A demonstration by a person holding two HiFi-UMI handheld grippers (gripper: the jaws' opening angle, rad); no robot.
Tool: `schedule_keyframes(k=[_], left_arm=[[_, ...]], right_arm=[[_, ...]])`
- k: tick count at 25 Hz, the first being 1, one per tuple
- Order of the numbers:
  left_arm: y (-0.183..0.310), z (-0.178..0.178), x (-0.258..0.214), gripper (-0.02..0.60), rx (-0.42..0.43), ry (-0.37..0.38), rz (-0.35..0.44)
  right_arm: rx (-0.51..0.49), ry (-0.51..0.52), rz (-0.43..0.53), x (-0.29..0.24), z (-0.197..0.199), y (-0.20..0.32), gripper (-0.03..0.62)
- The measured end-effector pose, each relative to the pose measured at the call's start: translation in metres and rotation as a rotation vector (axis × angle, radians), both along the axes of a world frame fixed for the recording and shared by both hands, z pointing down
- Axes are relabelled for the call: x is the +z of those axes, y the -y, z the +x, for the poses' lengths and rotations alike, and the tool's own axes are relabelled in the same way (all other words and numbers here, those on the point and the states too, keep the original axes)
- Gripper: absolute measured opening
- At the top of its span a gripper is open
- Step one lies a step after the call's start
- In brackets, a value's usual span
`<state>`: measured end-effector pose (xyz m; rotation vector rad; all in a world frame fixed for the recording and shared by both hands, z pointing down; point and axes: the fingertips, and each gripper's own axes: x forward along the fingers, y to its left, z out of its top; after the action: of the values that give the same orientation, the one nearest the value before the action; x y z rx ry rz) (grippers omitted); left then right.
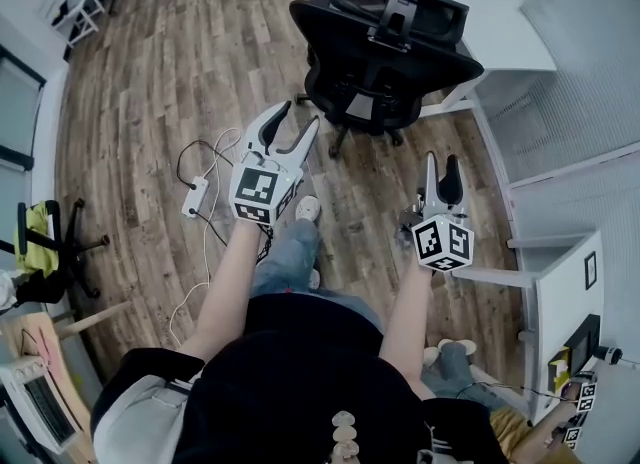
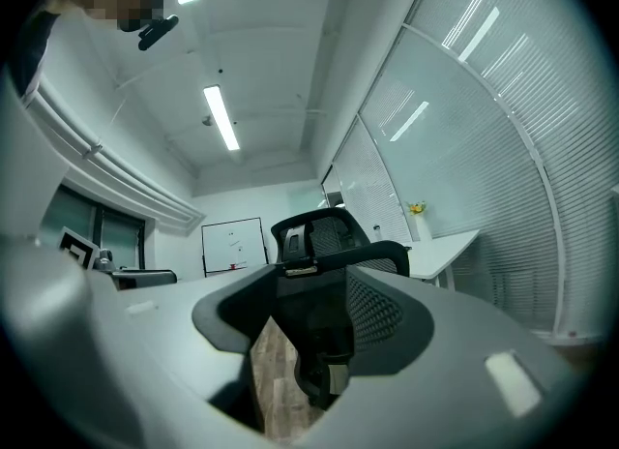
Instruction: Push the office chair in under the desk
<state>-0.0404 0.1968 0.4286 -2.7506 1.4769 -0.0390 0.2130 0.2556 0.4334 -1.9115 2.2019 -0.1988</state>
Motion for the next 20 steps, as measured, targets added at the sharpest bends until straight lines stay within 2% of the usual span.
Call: schedule_keyframes(k=[10,20], left_arm=[[0.118,0.016,-0.006,0.215,0.028,0.011,0.007],[0.213,0.034,-0.019,0.216,0.065,0.020,0.008]], right_arm=[[0.007,-0.010,0.009,-0.007,0.006,0.110,0.215],[0.042,-0.019,0.020,-0.027,0.019,0.198,0.215]])
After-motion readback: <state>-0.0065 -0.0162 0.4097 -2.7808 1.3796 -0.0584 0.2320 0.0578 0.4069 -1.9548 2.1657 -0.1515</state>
